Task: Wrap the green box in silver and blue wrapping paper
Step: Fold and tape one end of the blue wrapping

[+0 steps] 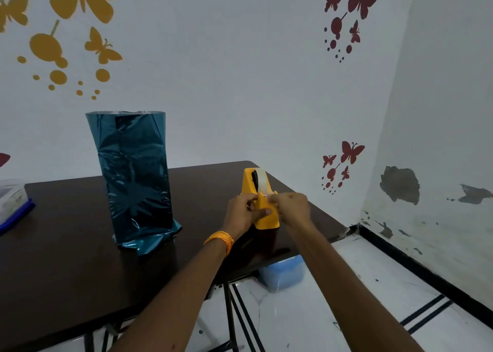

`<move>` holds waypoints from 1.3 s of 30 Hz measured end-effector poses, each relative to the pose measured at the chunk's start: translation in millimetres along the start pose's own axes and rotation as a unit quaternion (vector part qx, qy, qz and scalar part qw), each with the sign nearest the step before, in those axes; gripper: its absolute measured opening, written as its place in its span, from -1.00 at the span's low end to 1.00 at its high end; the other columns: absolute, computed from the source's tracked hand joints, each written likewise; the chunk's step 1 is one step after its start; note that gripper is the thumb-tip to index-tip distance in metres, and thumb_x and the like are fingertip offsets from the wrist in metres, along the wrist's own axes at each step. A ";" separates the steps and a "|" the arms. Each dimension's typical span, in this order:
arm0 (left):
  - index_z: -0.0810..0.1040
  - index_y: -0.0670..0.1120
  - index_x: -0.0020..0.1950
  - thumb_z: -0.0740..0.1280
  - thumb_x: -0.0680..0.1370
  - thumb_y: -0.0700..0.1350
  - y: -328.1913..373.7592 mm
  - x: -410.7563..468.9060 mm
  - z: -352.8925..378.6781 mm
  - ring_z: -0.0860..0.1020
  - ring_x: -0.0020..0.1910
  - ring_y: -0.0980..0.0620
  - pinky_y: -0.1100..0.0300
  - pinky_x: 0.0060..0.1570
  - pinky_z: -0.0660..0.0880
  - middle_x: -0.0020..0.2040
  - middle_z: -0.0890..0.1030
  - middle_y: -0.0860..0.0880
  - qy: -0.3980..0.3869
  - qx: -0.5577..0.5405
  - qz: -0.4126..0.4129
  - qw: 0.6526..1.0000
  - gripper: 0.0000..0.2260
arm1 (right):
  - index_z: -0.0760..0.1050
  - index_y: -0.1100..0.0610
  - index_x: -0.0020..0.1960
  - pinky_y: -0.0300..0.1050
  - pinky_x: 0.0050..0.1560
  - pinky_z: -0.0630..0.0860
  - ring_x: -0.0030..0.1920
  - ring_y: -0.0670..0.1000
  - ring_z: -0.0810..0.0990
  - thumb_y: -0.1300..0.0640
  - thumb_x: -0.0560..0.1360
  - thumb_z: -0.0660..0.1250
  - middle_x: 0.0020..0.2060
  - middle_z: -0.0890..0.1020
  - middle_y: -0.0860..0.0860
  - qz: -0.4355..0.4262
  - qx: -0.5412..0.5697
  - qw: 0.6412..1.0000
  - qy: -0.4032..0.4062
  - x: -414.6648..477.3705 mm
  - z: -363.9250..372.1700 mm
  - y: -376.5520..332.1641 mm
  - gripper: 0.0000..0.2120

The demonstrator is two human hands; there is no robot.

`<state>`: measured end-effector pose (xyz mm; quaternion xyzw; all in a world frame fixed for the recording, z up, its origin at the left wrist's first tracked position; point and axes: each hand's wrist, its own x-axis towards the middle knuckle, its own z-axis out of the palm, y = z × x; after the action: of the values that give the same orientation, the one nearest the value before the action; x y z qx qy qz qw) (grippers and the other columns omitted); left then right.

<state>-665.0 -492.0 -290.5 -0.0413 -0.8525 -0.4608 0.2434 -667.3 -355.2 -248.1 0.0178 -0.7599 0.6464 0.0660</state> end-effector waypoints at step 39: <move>0.50 -0.01 0.14 0.38 0.48 -0.17 86.9 -44.3 -292.2 0.48 -0.11 0.06 0.10 -0.11 0.52 -0.11 0.50 0.02 0.373 0.231 0.153 0.885 -0.75 | 0.27 -0.02 0.44 -0.03 0.16 0.59 0.15 0.04 0.63 0.34 0.49 0.45 0.12 0.63 0.13 -0.260 0.178 0.914 -0.255 -31.1 149.4 -107.5 -0.36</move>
<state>-490.3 -670.9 -110.6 0.0609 -0.7641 -0.1890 0.6137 -636.0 -521.7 -169.8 0.3907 -0.5921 0.7041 0.0314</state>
